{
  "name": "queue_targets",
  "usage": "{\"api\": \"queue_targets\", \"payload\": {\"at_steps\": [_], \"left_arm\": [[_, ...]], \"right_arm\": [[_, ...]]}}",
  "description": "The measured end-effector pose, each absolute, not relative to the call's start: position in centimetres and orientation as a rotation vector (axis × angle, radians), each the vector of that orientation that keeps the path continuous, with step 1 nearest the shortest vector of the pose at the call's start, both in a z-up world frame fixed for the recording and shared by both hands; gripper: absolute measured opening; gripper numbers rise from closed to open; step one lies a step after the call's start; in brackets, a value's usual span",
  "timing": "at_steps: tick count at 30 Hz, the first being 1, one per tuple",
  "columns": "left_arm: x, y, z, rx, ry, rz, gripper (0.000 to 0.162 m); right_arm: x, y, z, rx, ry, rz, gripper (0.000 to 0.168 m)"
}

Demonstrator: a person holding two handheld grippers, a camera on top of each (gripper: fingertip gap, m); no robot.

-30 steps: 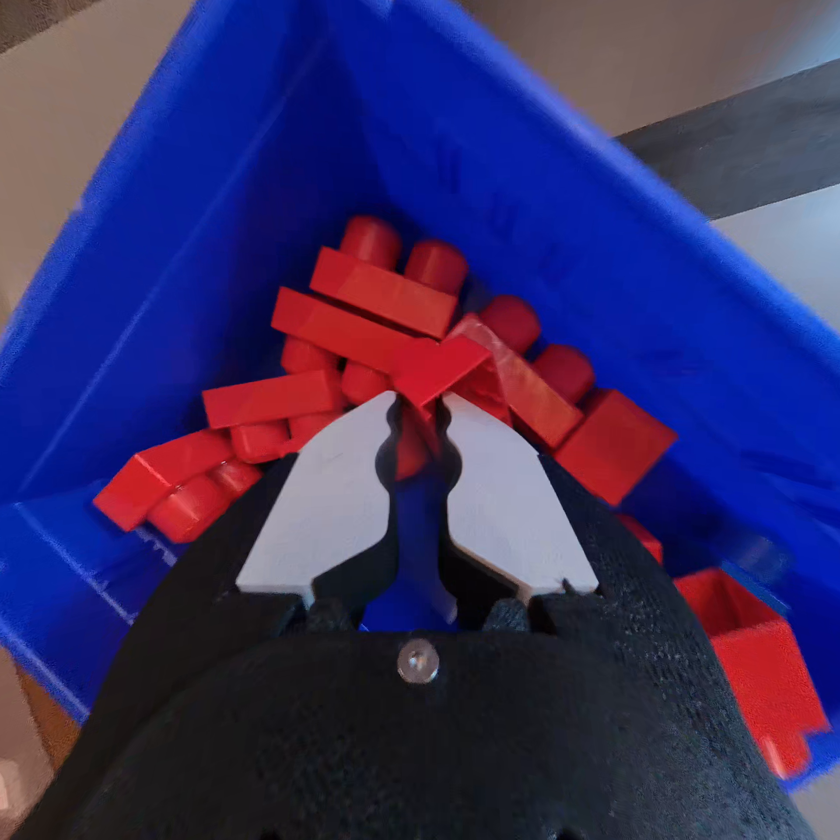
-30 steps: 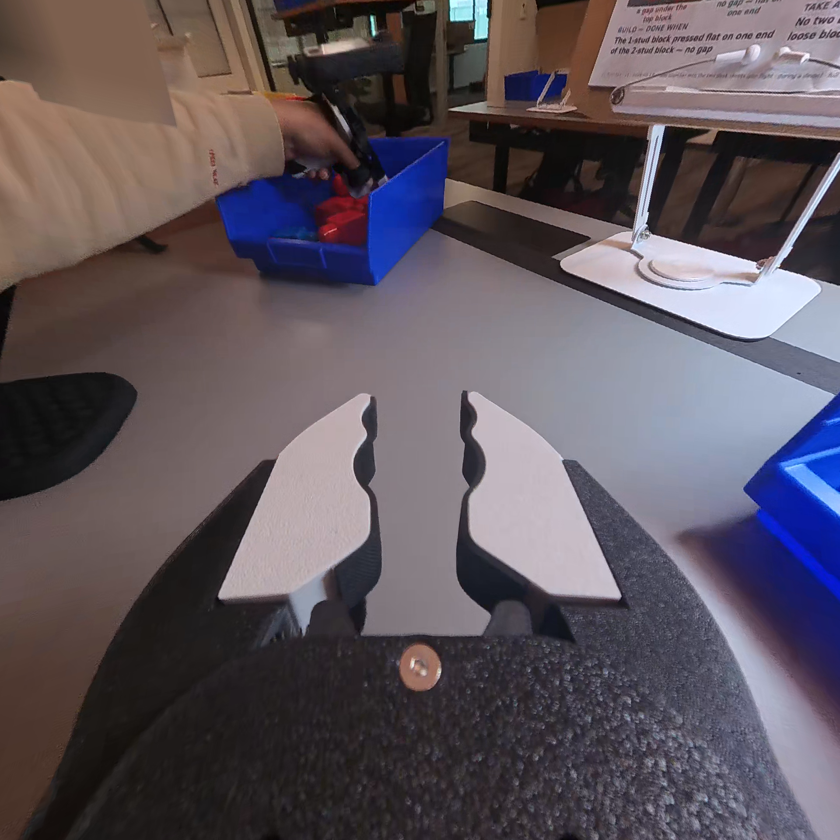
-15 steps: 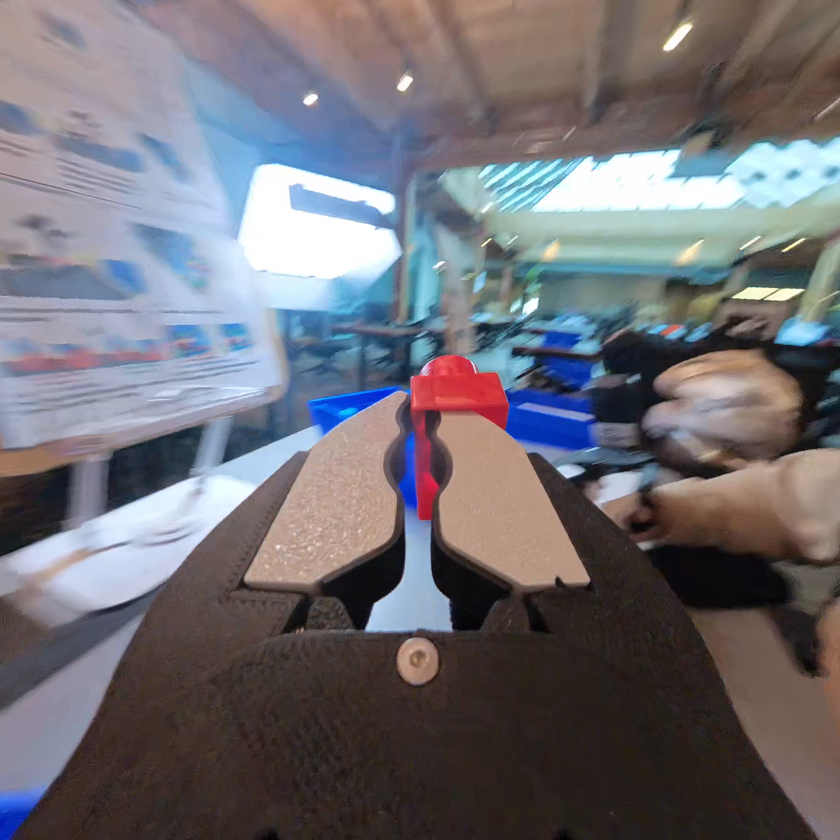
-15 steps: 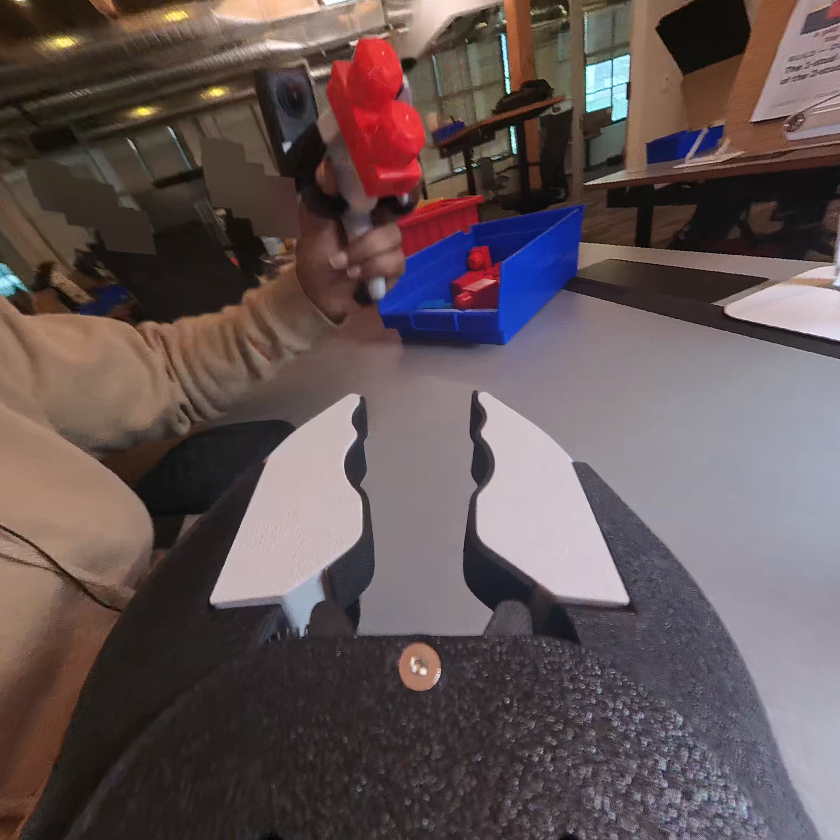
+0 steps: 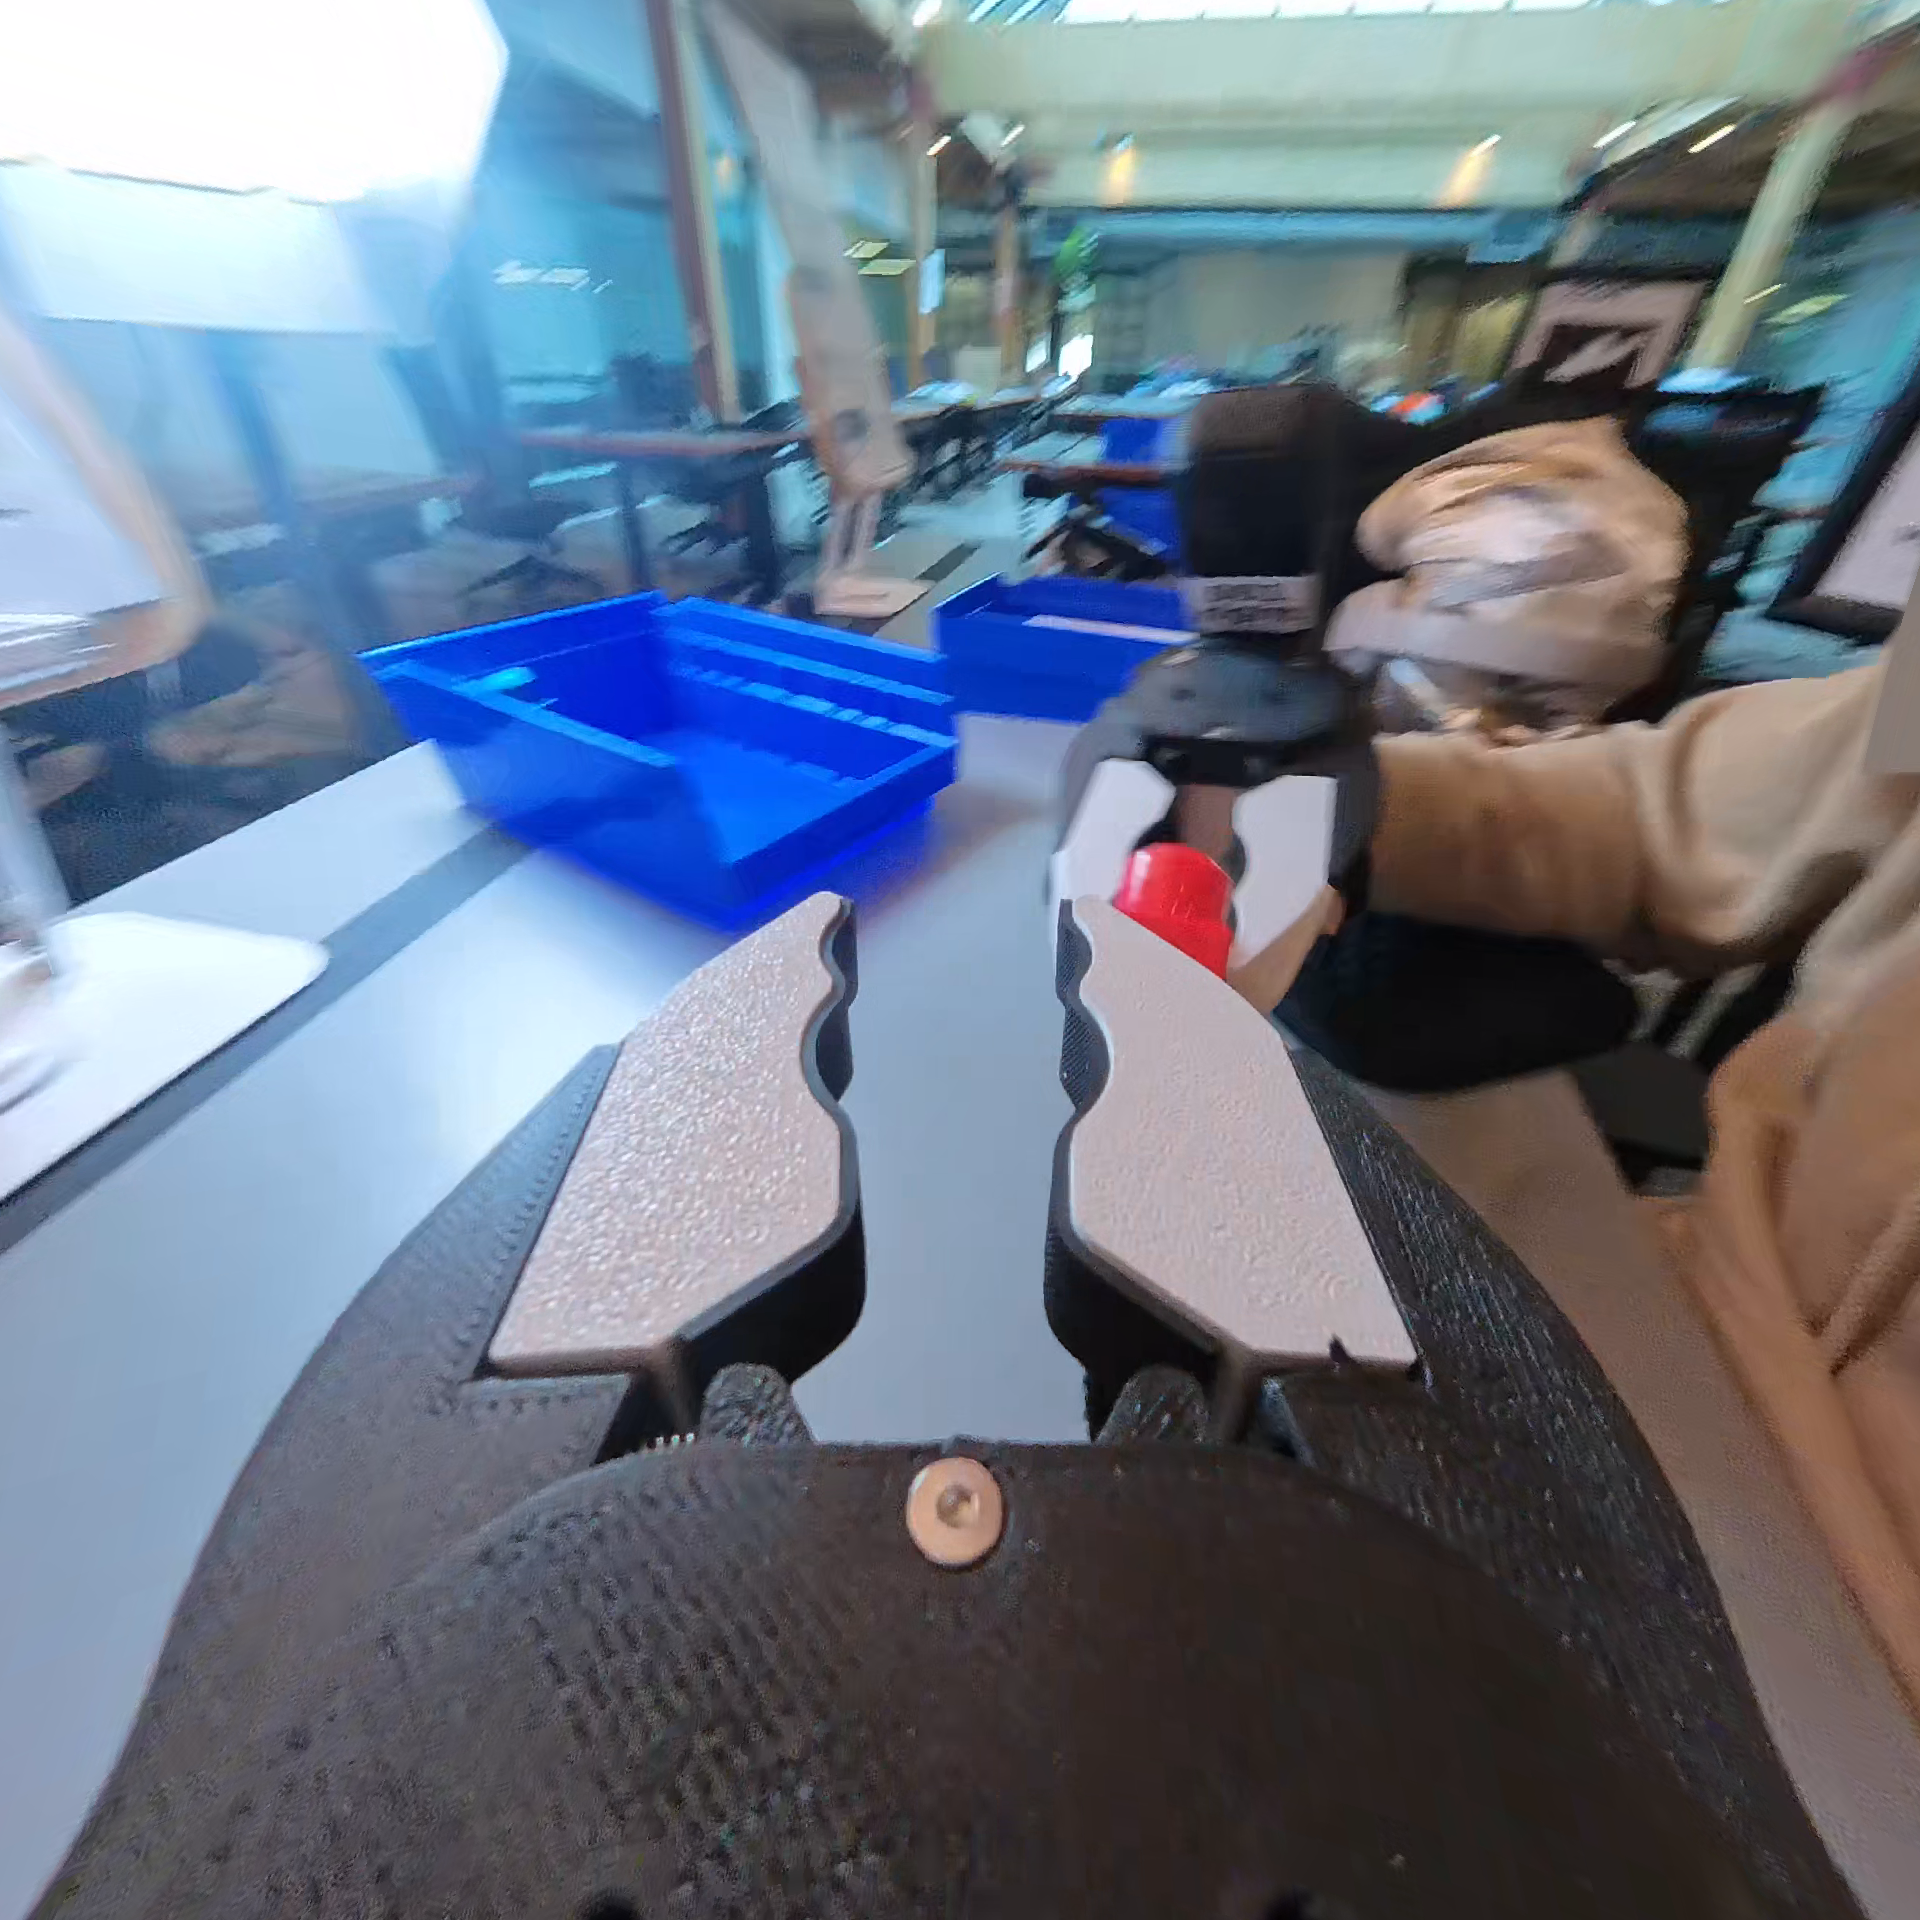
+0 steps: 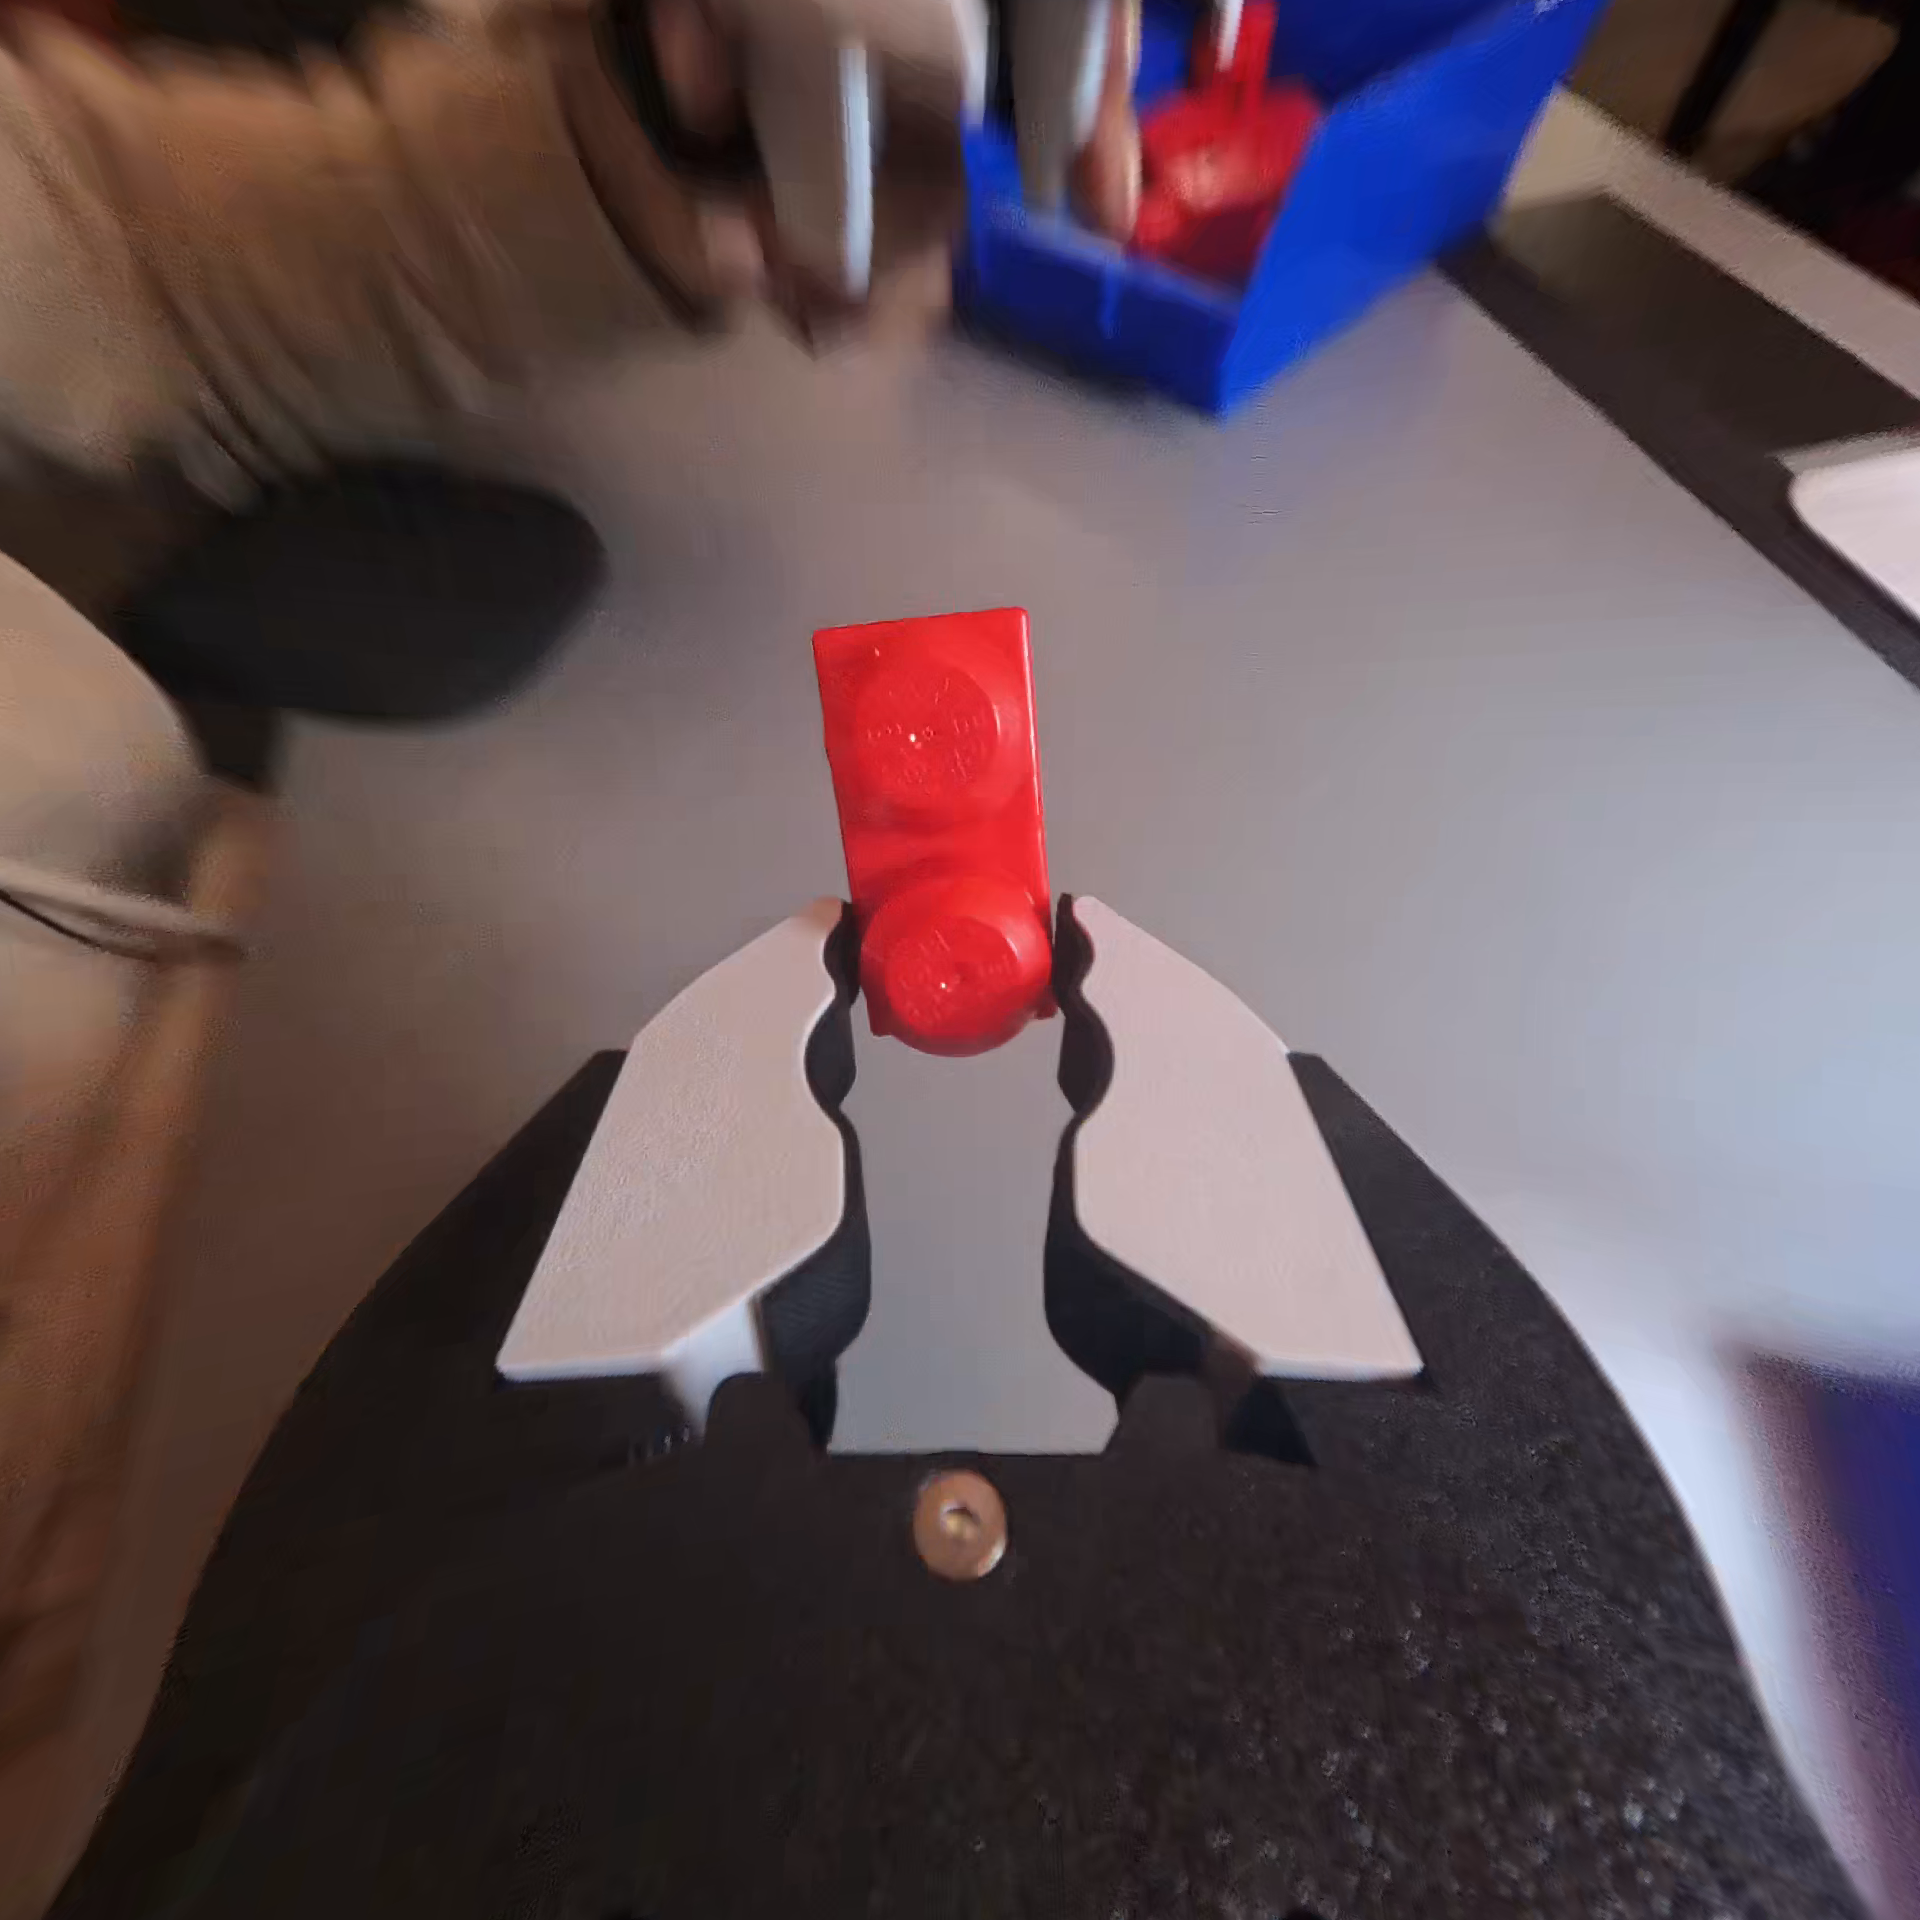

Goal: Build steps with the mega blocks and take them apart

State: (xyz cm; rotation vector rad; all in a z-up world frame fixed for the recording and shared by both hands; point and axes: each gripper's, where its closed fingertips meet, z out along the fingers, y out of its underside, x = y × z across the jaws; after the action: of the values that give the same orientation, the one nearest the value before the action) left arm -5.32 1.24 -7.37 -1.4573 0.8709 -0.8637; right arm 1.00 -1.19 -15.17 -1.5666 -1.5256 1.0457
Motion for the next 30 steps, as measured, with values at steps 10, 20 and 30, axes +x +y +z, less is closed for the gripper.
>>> {"api": "queue_targets", "payload": {"at_steps": [10,20,30], "left_arm": [[-34.0,11.6,-10.2,-2.218,0.439,0.088,0.041],[-36.3,11.6,-19.6,-2.610,0.413,0.012,0.043],[-16.6,6.6,-4.2,-1.579,0.573,-0.599,0.040]], "right_arm": [[4.5,3.1,-23.6,-1.811,-1.729,0.507,0.036],[4.4,5.3,-21.0,-1.739,-1.512,0.499,0.044],[-0.2,0.7,-12.2,-1.460,-1.143,1.140,0.044]]}}
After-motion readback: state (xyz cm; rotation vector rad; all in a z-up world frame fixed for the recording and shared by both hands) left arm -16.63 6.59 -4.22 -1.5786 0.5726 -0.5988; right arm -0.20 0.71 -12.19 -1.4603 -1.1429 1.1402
